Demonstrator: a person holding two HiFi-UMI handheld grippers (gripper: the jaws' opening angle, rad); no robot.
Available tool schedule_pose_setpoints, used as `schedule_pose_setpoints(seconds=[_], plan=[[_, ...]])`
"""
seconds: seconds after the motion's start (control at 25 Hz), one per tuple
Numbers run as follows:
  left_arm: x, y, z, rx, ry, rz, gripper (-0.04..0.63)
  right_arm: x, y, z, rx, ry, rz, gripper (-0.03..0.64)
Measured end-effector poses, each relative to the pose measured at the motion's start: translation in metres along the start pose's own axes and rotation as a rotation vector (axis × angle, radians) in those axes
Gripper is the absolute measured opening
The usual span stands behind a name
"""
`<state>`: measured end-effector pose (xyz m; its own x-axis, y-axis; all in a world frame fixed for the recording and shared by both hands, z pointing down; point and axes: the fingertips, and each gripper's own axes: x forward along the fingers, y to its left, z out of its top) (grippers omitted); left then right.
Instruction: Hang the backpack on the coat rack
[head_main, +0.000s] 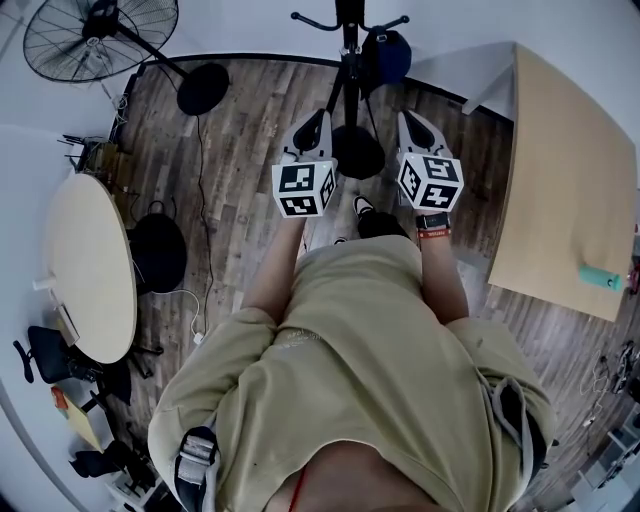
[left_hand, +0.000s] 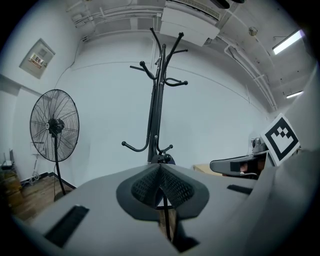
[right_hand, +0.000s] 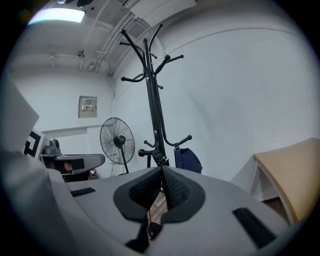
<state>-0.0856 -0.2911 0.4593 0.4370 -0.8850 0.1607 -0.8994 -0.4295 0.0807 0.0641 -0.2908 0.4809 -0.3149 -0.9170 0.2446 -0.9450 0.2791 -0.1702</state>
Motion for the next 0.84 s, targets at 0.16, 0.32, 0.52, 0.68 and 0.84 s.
schedule_pose_setpoints(seconds=[0.16,0.32,0.52,0.68,0.84], plan=[[-0.003,-0.004,0.007,-0.009,0.0,-0.013,0.025,-0.007,0.004,0.011,-0.005,-0.014,0.01,0.015],[0.0,-0.012,-0.002,-0.014,0.019,-0.028,0.025,-0.011,-0.002,0.009,0.003,-0.018,0.004,0.015],[0.008,-0.015,-0.009,-0.019,0.039,-0.037,0.025,-0.01,-0.015,0.009,0.014,-0.026,-0.031,0.015],[0.013,-0.01,-0.029,-0.034,0.082,-0.034,0.025,-0.005,-0.019,0.001,0.014,-0.01,-0.035,0.015],[0.024,-0.001,-0.069,-0.097,0.182,-0.024,0.025,0.003,-0.02,-0.007,0.01,0.01,-0.02,0.015]])
